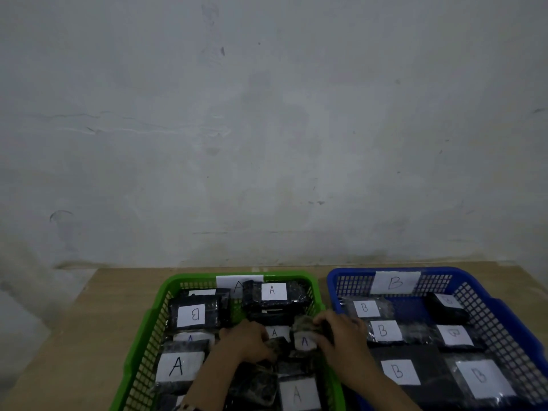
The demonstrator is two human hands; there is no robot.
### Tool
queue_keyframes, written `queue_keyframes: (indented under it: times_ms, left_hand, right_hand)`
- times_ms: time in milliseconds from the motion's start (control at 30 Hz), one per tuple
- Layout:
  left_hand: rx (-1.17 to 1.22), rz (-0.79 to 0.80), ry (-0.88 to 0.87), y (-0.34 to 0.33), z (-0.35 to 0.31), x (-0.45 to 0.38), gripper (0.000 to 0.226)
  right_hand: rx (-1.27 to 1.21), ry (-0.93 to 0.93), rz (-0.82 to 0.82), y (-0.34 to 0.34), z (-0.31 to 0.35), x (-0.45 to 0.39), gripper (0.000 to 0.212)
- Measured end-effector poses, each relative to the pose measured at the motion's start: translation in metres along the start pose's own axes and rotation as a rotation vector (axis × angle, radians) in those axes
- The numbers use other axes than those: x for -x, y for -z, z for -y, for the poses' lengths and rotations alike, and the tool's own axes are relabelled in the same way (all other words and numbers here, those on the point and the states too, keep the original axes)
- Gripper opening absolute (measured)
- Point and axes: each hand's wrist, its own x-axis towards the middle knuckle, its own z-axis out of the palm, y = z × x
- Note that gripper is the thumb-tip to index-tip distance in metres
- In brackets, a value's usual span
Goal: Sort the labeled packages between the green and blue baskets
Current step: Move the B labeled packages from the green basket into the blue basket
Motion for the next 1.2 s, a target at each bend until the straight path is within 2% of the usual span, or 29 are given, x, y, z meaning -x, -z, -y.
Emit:
queue_keyframes:
  times_ms: [100,167,233,333,433,533,633,700,800,967,1133,1200]
  left_hand:
    - [0.016,-0.004,-0.022,-0.002,-0.001,-0.001,0.043]
    - [-0.001,-0.015,-0.024,-0.003,0.000,-0.003,0.040]
    - [-0.007,-0.054,-0.022,-0.005,0.002,-0.005,0.050]
    - [0.105,-0.237,-0.064,-0.007,0.009,-0.008,0.062]
    - [0.176,-0.464,-0.144,-0.004,0.017,-0.009,0.060]
    - [0.100,-0.596,-0.178,-0.001,0.023,-0.007,0.056]
    - [-0.046,-0.686,-0.178,0.001,0.029,-0.005,0.054]
    - [-0.023,-0.687,-0.188,0.002,0.032,-0.006,0.054]
    - [0.070,-0.596,-0.201,0.001,0.032,-0.007,0.053]
    - [-0.124,-0.478,-0.172,-0.004,0.022,-0.017,0.057]
    - [-0.181,-0.441,-0.167,-0.010,0.009,-0.024,0.044]
    - [-0.176,-0.421,-0.159,-0.013,0.004,-0.025,0.039]
  right_hand:
    - [-0.249,-0.074,-0.025,0.007,0.002,-0.004,0.012]
    - [-0.299,-0.082,-0.064,0.009,0.002,-0.007,0.012]
    - [-0.299,-0.089,-0.088,0.010,0.001,-0.009,0.011]
    - [-0.282,-0.085,-0.094,0.006,0.000,-0.013,0.010]
    - [-0.232,-0.043,-0.105,0.003,0.003,-0.018,0.010]
    - [-0.136,0.043,-0.136,-0.002,0.006,-0.024,0.011]
    - [0.088,0.093,-0.195,-0.010,0.006,-0.030,0.017]
    - [0.199,0.093,-0.169,-0.015,0.007,-0.032,0.019]
    - [0.349,0.082,-0.095,-0.027,0.008,-0.034,0.020]
    - [0.644,0.070,0.007,-0.040,0.004,-0.042,0.033]
    - [0.752,0.152,-0.066,-0.034,0.012,-0.039,0.046]
    - [0.719,0.190,-0.149,-0.033,0.011,-0.037,0.045]
